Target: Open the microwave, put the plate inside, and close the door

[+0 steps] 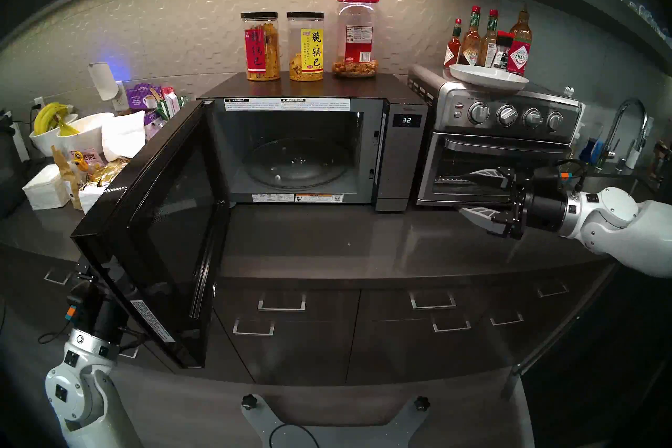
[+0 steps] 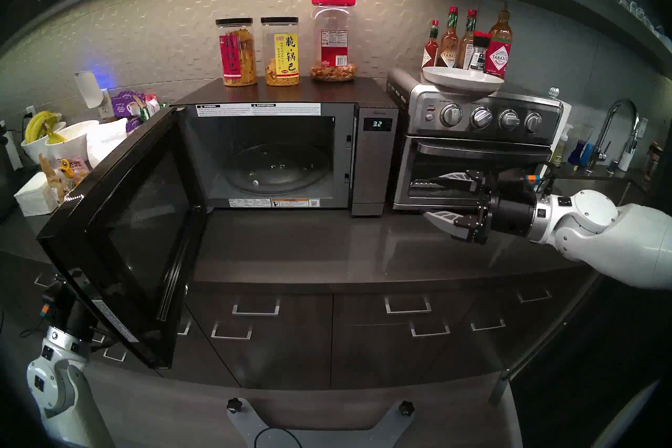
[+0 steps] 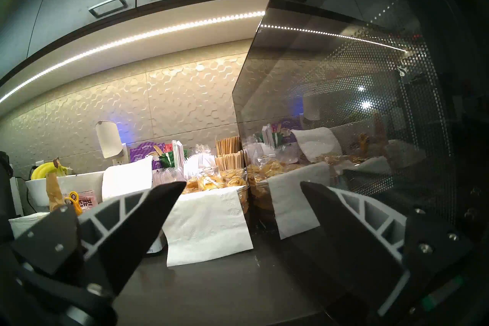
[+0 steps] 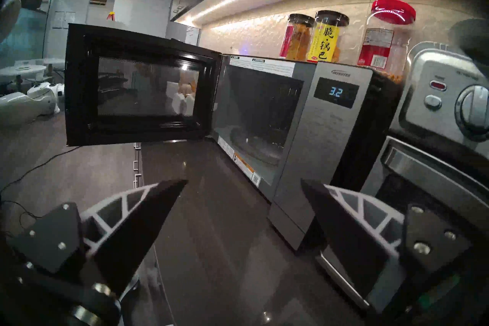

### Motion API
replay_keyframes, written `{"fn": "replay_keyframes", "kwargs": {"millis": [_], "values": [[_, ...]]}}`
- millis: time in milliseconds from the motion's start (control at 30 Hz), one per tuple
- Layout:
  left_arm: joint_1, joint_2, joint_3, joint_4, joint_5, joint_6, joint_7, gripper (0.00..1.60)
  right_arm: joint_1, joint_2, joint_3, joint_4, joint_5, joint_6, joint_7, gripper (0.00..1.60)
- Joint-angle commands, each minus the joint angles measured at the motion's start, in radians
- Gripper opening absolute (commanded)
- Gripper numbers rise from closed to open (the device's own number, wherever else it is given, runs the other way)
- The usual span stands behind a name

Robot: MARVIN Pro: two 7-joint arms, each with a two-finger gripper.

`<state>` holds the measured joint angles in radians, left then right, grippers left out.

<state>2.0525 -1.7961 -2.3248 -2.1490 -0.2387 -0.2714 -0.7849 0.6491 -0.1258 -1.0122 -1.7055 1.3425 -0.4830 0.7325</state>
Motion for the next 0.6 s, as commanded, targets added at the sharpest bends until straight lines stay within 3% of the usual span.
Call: {"fn": "replay_keyframes", "kwargs": {"millis": [0,567], "values": [[0.000,0.000,0.000,-0.018,-0.002,-0.003,-0.002,1.60,0.100,0.014,0.031,0.017,0.053,0.058,0.044,1.60],[0.002,-0.002,0.000,-0.021,-0.002,-0.003,-0.002,1.60,0.225,0.024,0.050,0.071,0.086,0.331,0.123,1.60]]}}
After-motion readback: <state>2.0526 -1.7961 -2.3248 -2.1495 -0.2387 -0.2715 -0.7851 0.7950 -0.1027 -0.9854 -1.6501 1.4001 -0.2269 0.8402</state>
